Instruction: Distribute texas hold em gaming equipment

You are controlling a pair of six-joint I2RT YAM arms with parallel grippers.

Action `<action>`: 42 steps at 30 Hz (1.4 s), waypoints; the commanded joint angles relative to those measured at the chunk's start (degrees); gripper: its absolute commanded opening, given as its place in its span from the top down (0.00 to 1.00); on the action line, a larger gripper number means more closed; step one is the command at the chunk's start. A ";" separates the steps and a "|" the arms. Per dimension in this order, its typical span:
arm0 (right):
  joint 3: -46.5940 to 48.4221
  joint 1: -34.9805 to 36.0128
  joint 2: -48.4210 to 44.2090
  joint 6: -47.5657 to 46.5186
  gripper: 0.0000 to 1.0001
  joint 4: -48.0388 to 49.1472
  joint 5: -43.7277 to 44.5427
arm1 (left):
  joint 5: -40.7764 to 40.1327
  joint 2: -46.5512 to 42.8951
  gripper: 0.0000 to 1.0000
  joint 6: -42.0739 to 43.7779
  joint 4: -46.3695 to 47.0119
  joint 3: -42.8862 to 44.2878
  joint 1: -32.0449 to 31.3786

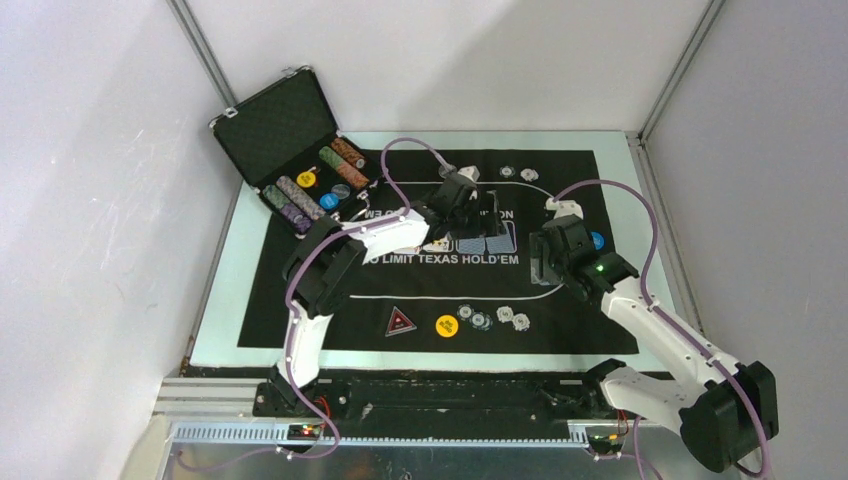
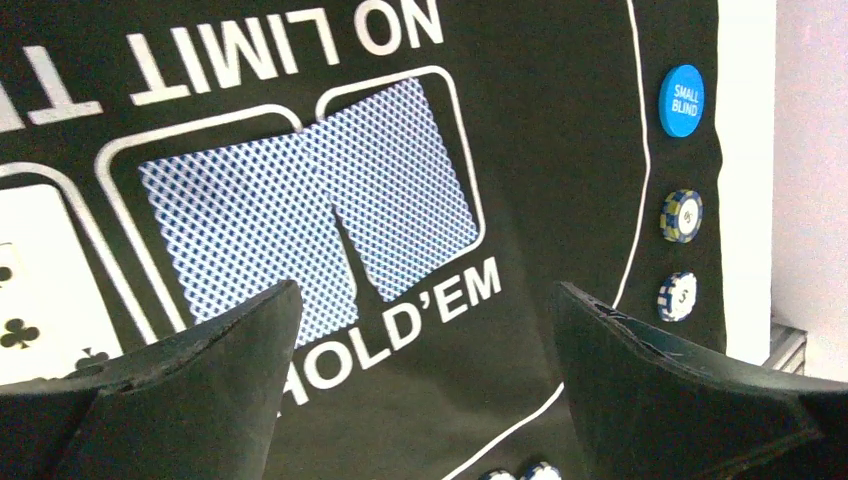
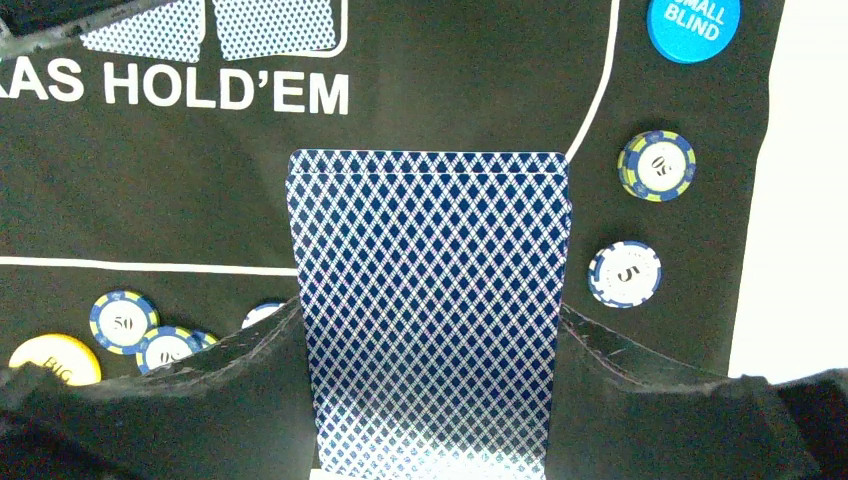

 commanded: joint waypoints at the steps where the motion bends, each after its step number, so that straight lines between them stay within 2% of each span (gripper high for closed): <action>1: -0.05 -1.09 0.23 1.58 1.00 1.92 0.44 | -6.14 -2.21 0.00 -4.14 0.27 2.11 -2.41; 14: -0.63 -2.01 0.18 1.54 1.00 2.29 -0.51 | -10.03 3.12 0.00 -7.46 -1.95 6.16 -4.38; 33: -0.81 -2.27 0.24 1.36 1.00 2.49 -1.08 | -8.44 9.99 0.00 -8.97 -1.46 10.65 -4.51; 42: -0.85 -2.41 -0.17 1.34 1.00 2.27 -0.97 | -9.54 12.27 0.00 -9.10 -4.00 13.72 -4.51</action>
